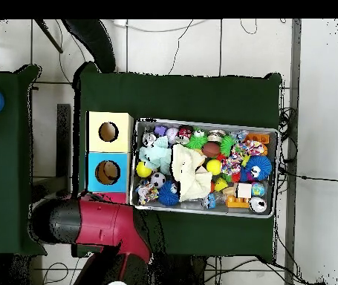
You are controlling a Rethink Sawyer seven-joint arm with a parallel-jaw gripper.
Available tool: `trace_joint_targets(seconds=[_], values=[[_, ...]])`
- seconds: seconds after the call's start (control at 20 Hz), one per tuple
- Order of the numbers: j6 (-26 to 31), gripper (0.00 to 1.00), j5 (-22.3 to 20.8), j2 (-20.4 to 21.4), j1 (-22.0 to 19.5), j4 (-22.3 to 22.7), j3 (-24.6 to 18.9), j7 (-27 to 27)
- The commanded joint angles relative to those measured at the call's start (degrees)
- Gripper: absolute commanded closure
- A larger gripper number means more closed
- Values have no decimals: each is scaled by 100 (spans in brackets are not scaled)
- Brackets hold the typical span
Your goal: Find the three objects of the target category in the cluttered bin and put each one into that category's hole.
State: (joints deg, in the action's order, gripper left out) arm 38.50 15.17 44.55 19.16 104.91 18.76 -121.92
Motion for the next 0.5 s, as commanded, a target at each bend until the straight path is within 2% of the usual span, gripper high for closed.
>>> trace_joint_targets(seconds=[0.05, 0.3, 0.5], values=[[504, 100, -47, 129, -794, -340, -265, -277], [345, 100, -272, 108, -1636, -342, -649, 608], [221, 100, -513, -114, -2320, -563, -1066, 1155]])
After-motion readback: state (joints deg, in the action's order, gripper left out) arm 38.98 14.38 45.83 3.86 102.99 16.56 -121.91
